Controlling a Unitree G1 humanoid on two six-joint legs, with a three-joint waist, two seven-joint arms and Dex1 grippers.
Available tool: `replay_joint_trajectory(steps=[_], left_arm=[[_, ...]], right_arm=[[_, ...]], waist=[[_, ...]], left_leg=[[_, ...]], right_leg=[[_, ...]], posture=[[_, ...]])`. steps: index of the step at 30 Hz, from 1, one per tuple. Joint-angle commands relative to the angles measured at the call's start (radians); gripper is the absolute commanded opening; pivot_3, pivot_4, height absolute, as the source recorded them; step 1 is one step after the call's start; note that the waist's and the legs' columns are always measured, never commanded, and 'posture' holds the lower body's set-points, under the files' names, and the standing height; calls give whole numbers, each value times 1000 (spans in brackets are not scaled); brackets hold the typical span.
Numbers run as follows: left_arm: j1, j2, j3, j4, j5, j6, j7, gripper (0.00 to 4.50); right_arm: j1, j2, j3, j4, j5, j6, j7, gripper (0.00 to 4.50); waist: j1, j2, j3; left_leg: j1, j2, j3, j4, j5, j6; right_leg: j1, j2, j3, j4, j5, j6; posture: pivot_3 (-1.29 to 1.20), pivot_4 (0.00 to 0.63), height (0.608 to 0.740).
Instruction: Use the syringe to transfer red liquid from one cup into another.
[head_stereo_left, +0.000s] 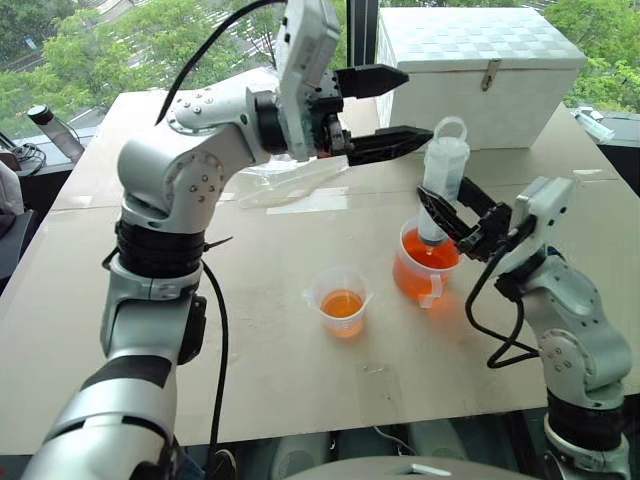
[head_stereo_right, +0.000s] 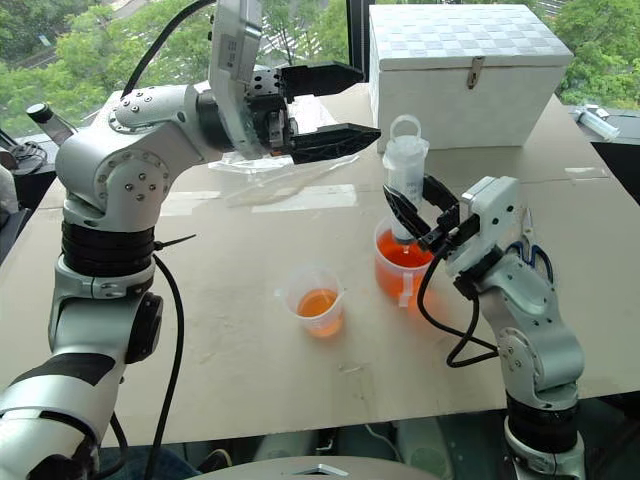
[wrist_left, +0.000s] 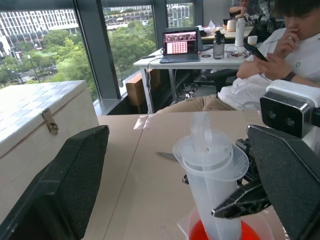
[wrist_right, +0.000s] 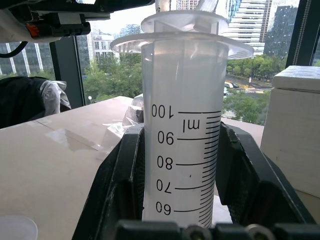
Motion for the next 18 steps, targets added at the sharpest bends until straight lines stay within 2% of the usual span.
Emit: replay_joint_trajectory(steps=[1, 2, 5, 10, 18], left_arm=[[-25, -28, -1, 22, 44, -37, -14, 4500], [-28, -39, -5, 34, 57, -44, -18, 4500], [-37, -76, -7, 65, 76, -57, -34, 3672], [-42, -120, -15, 90, 101, -70, -66, 1364], [-50, -159, -12, 103, 100, -50, -121, 1364]], right_arm=[[-1, 10, 14, 8, -16, -81, -5, 1479], [0, 11, 18, 18, -20, -93, -5, 1479], [3, 12, 24, 37, -27, -120, -8, 1478], [9, 3, 25, 42, -27, -139, -9, 1478], [24, -5, 29, 31, -30, -142, -18, 1478]], waist=[[0, 0, 0], [0, 0, 0], [0, 0, 0], [-1, 0, 0], [-1, 0, 0]], left_leg=[[0, 0, 0, 0, 0, 0], [0, 0, 0, 0, 0, 0], [0, 0, 0, 0, 0, 0], [0, 0, 0, 0, 0, 0], [0, 0, 0, 0, 0, 0]], right_leg=[[0, 0, 0, 0, 0, 0], [0, 0, 0, 0, 0, 0], [0, 0, 0, 0, 0, 0], [0, 0, 0, 0, 0, 0], [0, -2, 0, 0, 0, 0]], posture=[[0, 150, 740], [0, 150, 740], [0, 150, 740], [0, 150, 740], [0, 150, 740]])
